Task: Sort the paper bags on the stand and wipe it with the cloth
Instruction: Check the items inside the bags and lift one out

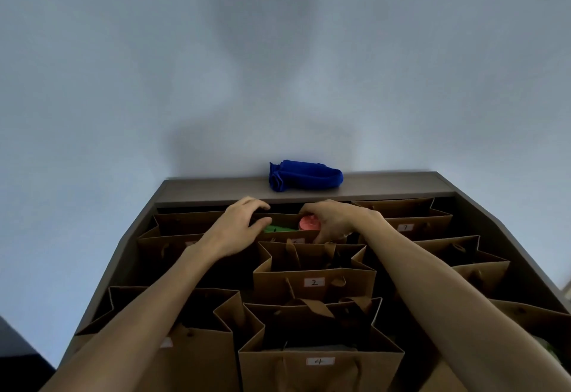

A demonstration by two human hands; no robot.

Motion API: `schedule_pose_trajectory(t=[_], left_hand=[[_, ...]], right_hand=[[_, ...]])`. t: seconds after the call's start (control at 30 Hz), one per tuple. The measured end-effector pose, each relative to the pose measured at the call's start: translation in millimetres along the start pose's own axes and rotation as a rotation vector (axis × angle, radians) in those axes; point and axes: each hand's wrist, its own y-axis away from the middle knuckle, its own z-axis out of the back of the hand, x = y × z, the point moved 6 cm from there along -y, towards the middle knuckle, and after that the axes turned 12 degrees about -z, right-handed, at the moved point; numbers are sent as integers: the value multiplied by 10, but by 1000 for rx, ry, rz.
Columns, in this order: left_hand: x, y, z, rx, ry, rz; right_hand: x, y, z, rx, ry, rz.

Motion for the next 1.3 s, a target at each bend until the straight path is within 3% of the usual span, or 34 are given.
schedule_pose_trajectory(t=[0.2,0.57,0.7,0.93,1.3], left_hand=[[29,52,198,-224,190,26],[-89,93,446,-606,1039,220],[-319,129,417,-603,1331,231],[-788,272,492,-578,1607,141],[-947,1008,665,-633,1693,138]], right_hand=[[-52,235,197,-110,-159,65],[-296,1080,1030,-399,-526,174],[-330,1286,1105,-460,-658,146],[-25,1566,991,-494,-672,235],[537,2323,581,-616,-641,300]])
